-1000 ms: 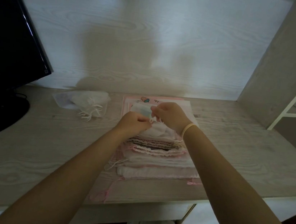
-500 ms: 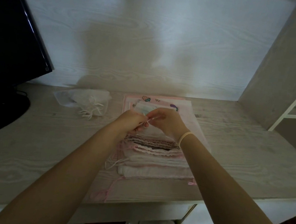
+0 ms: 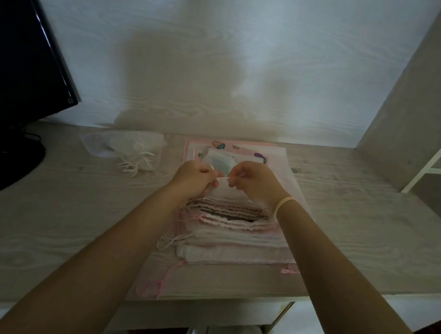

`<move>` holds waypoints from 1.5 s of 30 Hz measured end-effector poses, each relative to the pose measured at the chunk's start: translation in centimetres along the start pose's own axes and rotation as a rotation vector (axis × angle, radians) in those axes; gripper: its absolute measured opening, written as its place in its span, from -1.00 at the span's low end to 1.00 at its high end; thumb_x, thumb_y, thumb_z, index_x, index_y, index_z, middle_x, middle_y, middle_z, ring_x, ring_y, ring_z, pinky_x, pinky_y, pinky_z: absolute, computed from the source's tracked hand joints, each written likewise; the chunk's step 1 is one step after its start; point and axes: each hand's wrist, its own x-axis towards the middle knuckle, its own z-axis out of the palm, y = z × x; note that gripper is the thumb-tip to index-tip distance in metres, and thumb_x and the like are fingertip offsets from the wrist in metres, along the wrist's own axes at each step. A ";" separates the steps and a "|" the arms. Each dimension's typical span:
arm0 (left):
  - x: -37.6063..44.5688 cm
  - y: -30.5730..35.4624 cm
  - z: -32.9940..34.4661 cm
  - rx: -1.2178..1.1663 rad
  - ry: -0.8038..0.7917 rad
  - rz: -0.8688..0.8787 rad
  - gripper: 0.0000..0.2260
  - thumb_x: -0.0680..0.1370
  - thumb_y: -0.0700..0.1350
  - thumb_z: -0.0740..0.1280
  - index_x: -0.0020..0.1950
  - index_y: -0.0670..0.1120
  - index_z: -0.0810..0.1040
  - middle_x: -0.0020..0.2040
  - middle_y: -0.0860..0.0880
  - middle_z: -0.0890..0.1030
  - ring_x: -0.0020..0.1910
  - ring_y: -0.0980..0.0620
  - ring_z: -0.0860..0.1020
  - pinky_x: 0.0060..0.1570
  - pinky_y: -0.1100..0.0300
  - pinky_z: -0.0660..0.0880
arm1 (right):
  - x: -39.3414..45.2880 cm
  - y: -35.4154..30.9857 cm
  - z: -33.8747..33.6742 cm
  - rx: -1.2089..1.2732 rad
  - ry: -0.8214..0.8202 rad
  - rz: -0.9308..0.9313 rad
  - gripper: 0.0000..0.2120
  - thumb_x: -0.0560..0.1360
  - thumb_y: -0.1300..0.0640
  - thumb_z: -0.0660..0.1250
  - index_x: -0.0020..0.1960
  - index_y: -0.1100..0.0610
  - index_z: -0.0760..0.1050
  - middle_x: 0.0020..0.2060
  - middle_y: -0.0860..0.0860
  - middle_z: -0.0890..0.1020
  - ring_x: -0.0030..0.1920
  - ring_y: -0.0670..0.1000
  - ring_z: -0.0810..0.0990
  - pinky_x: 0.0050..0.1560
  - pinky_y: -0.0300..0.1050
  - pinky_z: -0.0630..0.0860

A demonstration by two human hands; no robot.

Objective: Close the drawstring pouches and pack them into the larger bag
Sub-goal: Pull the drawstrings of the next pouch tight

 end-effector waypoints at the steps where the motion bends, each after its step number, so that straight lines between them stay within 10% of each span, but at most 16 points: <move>1: 0.0 -0.1 0.1 0.023 0.011 0.022 -0.80 0.61 -0.23 0.26 -0.19 -0.13 0.59 -0.34 -0.01 0.59 -0.54 0.11 0.37 -0.52 0.30 0.30 | -0.2 -0.1 -0.1 0.026 -0.003 -0.006 -0.94 0.44 0.21 0.42 -0.17 0.09 0.58 -0.15 0.07 0.67 -0.07 0.07 0.62 0.09 0.03 0.56; 8: 0.7 -0.4 0.3 0.172 0.053 0.178 -0.83 0.54 -0.18 0.40 -0.19 0.01 0.48 -0.25 -0.01 0.68 -0.24 -0.03 0.60 -0.25 0.13 0.48 | -0.5 -1.5 0.4 0.169 -0.050 -0.047 -0.75 0.37 0.30 0.50 -0.01 0.27 0.52 -0.15 0.17 0.69 -0.06 0.14 0.66 0.06 -0.02 0.59; 14: 0.9 -1.1 0.1 0.108 0.168 0.170 -0.81 0.46 -0.16 0.50 -0.25 -0.06 0.50 -0.29 -0.06 0.66 -0.32 0.03 0.62 -0.27 0.13 0.51 | -0.3 -1.5 0.6 0.095 -0.013 -0.058 -0.82 0.36 0.33 0.50 -0.15 0.21 0.52 -0.32 0.02 0.68 -0.39 -0.22 0.59 -0.33 -0.37 0.46; 24: 0.0 0.0 -0.4 0.063 0.075 0.038 -0.89 0.43 -0.15 0.51 -0.08 -0.12 0.70 -0.25 -0.04 0.68 -0.35 0.14 0.58 -0.40 0.36 0.46 | -0.4 -1.2 1.5 -0.112 0.130 -0.115 -0.93 0.41 0.23 0.45 -0.11 0.12 0.61 -0.19 0.00 0.68 -0.16 -0.08 0.62 -0.08 -0.33 0.50; 28: 0.2 0.1 -0.4 0.164 0.092 0.082 -0.76 0.41 -0.20 0.52 0.06 -0.07 0.69 -0.08 0.01 0.68 -0.13 0.10 0.63 -0.20 0.25 0.53 | -0.4 -1.8 1.6 -0.187 0.182 -0.154 -0.89 0.45 0.19 0.44 -0.03 0.11 0.65 -0.07 0.03 0.69 -0.04 -0.05 0.63 0.03 -0.35 0.47; 45: -0.1 -0.2 0.7 0.274 0.190 0.148 -0.85 0.47 -0.04 0.47 -0.02 -0.09 0.70 -0.27 0.00 0.67 -0.25 0.08 0.64 -0.08 0.15 0.58 | -0.9 -3.0 1.3 -0.365 0.123 -0.166 -0.76 0.53 0.25 0.25 0.11 0.19 0.63 0.00 0.14 0.69 0.00 0.09 0.63 0.11 -0.05 0.53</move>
